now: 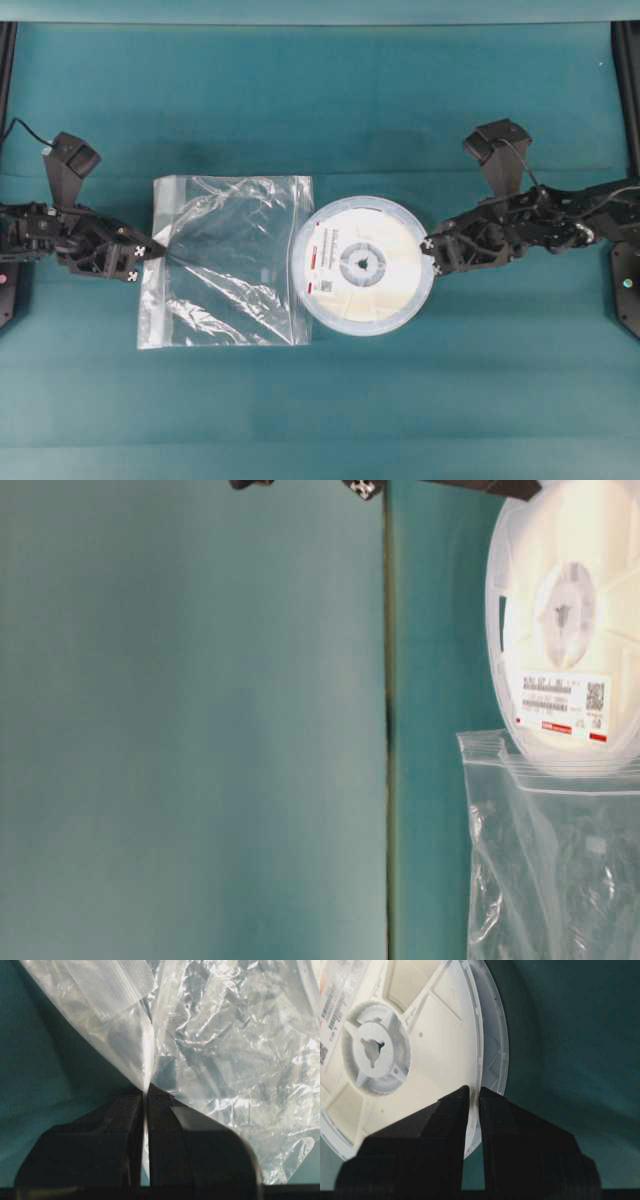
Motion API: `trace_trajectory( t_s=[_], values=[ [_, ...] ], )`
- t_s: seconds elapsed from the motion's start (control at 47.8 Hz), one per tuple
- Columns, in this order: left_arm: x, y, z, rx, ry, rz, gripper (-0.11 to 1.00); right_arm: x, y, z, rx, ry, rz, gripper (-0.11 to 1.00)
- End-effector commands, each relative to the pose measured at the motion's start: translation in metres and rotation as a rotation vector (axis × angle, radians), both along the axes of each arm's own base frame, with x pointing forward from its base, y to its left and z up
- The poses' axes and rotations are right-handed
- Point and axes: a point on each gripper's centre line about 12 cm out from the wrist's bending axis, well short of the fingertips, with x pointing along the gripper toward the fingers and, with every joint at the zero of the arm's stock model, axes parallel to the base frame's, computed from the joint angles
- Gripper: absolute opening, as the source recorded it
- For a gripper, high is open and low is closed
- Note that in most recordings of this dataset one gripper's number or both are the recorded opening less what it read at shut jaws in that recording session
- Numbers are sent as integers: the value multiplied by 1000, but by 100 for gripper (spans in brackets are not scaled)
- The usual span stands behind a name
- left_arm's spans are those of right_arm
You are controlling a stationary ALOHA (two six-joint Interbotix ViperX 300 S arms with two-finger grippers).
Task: Take out the reel from the clear zip bag.
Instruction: 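Drag the reel further right onto the table beside the bag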
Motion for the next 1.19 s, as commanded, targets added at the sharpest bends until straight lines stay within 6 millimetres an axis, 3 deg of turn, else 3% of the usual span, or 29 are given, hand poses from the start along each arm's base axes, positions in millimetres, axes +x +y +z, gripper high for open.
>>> trace_trajectory(
  t_s=[0.0, 0.878, 1.171],
  values=[
    [3, 0, 2, 3, -9, -4, 1, -1, -1, 5, 4, -18, -10, 12],
    [3, 0, 1, 2, -7, -3, 1, -30, 4, 9, 34, 4, -5, 12],
    [4, 0, 2, 3, -12, -3, 1, -32, 4, 12, 31, -8, -7, 12]
  ],
)
